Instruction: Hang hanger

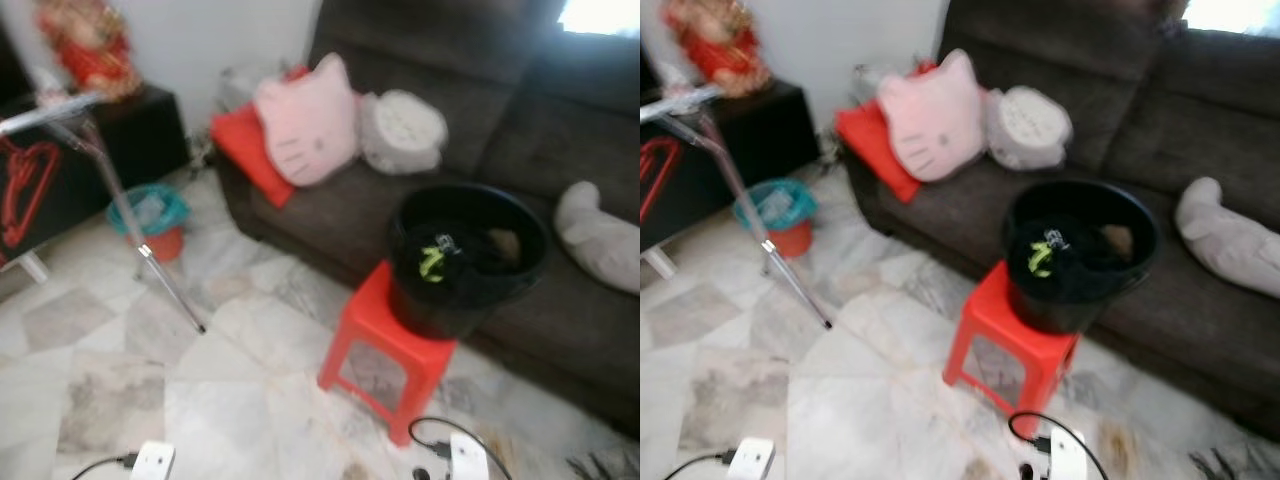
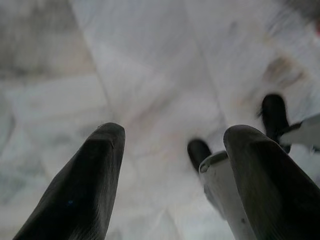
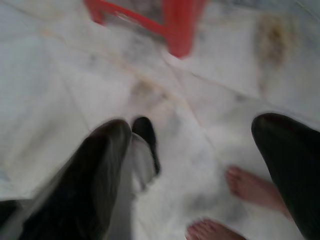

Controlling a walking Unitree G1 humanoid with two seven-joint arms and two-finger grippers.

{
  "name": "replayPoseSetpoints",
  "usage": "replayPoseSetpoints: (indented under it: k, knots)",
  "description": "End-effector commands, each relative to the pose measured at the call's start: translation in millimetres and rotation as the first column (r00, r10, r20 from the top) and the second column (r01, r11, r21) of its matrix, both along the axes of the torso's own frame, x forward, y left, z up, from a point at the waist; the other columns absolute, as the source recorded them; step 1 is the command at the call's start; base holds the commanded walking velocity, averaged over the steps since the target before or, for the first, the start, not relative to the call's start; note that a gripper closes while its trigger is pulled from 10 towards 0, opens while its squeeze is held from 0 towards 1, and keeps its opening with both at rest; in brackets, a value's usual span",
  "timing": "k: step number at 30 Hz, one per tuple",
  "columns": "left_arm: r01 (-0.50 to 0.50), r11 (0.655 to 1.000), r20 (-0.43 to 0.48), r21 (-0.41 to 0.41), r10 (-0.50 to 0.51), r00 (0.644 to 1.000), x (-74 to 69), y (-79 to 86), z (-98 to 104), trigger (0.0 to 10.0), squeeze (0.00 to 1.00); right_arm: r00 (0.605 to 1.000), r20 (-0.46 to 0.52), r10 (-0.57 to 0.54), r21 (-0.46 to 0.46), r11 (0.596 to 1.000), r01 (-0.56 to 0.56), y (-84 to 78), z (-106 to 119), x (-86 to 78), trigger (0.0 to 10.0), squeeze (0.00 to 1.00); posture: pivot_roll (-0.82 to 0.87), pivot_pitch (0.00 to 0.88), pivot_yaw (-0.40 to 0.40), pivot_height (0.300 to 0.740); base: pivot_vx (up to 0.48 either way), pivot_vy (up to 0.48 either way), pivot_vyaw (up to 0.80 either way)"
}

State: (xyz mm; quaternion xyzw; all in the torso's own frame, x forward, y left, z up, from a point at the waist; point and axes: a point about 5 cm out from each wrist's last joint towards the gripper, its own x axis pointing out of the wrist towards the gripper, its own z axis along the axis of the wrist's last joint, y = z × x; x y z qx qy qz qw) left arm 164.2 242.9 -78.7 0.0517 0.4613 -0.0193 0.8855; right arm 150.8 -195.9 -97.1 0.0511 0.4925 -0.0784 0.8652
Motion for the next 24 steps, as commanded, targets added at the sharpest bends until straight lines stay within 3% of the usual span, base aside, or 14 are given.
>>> replayPoseSetpoints:
  k: [1,4,20,24]
  knots:
    - [-0.022,1.000,-0.018,0.000,0.022,1.000,-7.9,3.7,-2.4,10.0,0.00,1.000,0.015,0.004,0.008,1.000,-0.004,4.0,1.6,5.3,10.0,0.00,-0.16,0.000,-0.007,0.740,0.000,0.000,-0.76]
    - [-0.016,1.000,-0.021,0.007,0.016,1.000,-7.9,3.9,-2.5,10.0,0.00,1.000,0.017,0.001,0.008,1.000,-0.001,3.9,1.6,5.4,10.0,0.00,-0.16,0.000,-0.007,0.740,0.000,0.000,-0.76]
    - [-0.018,1.000,-0.023,0.012,0.019,1.000,-7.3,4.4,-2.2,10.0,0.00,1.000,0.029,-0.003,0.006,1.000,0.003,3.8,2.4,6.9,10.0,0.00,-0.16,0.000,-0.005,0.740,0.000,0.000,0.00]
    - [-0.019,1.000,-0.023,0.013,0.019,1.000,-7.2,4.5,-2.2,10.0,0.00,1.000,0.029,-0.005,0.007,1.000,0.004,3.9,2.4,6.8,10.0,0.00,-0.16,0.000,-0.005,0.740,0.259,0.000,0.00]
